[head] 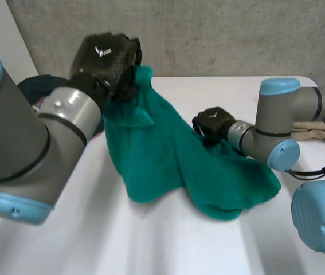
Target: Fold the laundry.
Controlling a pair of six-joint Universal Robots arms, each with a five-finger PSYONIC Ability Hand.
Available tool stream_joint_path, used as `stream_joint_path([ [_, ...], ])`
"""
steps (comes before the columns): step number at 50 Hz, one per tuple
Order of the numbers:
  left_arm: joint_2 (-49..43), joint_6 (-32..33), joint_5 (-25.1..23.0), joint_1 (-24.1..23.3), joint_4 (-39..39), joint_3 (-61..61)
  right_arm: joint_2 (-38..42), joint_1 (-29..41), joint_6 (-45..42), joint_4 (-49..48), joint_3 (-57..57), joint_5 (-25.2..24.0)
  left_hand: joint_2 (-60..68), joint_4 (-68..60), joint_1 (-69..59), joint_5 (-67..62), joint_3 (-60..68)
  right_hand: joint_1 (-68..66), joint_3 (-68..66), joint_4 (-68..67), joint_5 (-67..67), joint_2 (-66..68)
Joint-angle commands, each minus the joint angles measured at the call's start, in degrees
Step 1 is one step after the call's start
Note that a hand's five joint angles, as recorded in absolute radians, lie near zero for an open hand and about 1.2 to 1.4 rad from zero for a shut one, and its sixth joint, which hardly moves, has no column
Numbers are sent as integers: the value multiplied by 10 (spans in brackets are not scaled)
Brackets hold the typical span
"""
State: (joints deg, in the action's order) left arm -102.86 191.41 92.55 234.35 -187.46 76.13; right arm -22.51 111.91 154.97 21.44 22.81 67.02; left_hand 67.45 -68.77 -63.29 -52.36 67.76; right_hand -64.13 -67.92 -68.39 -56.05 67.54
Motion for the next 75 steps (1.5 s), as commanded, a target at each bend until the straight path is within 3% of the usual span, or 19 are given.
stream_joint_path([
  [1, -44, -2, -78, 51, -22, -105, -18, -7, 21, -27, -119, 71, 126, -112, -167, -176, 122, -159, -121, -116, -140, 125],
  [3, -72, -1, -101, 67, -36, -167, -41, -10, 37, -63, -165, 114, 126, -112, -167, -176, 122, -159, -121, -116, -140, 125],
  [7, -100, -2, -109, 87, -60, -262, -109, -12, 43, -124, -171, 151, 126, -112, -167, -176, 122, -159, -121, -116, -140, 125],
  [14, -133, -6, -105, 116, -89, -322, -245, -39, 43, -154, -67, 134, 126, -112, -167, -176, 122, -159, -121, -116, -140, 125],
  [17, -137, -7, -105, 113, -86, -290, -297, -49, 39, -147, 33, 107, 126, -112, -167, -176, 122, -159, -121, -116, -140, 125],
  [22, -124, -3, -112, 110, -77, -139, -356, -65, 12, -108, 224, 58, 126, -112, -167, -176, 122, -159, -121, -116, -140, 125],
  [29, -96, 11, -112, 96, -53, 48, -369, -66, -102, -52, 434, 54, 126, -112, -167, -176, 122, -159, -121, -116, -140, 125],
  [35, -129, 81, -108, 102, -48, 147, -366, -63, -150, -75, 581, 52, 126, -112, -167, -176, 122, -159, -121, -116, -140, 125],
  [37, -132, 106, -106, 105, -46, 154, -366, -62, -148, -96, 603, 53, 44, -31, -85, -95, 41, -159, -121, -116, -140, 125],
  [38, -133, 125, -105, 109, -44, 160, -366, -61, -143, -122, 622, 53, -85, 98, 43, 34, -88, -159, -121, -116, -140, 125],
  [40, -133, 139, -99, 109, -41, 166, -366, -64, -135, -147, 633, 56, -215, 228, 173, 164, -218, -159, -121, -116, -140, 125],
  [43, -115, 142, -78, 106, -32, 183, -367, -65, -107, -181, 648, 65, -320, 333, 278, 269, -323, -159, -121, -116, -140, 125],
  [49, -33, 91, -19, 102, -37, 239, -382, -67, -71, -192, 664, 74, -369, 382, 327, 318, -372, -159, -121, -116, -140, 125],
  [54, 18, -14, 19, 98, -37, 299, -390, -67, -62, -197, 686, 70, -360, 374, 319, 310, -364, -159, -121, -116, -140, 125],
  [63, 16, -185, 25, 105, -17, 339, -389, -65, -62, -206, 702, 73, -303, 317, 262, 252, -306, -159, -121, -116, -140, 125],
  [75, -106, -213, 23, 90, -12, 274, -390, -66, -62, -218, 718, 73, -333, 347, 292, 282, -336, -159, -121, -116, -140, 125],
])
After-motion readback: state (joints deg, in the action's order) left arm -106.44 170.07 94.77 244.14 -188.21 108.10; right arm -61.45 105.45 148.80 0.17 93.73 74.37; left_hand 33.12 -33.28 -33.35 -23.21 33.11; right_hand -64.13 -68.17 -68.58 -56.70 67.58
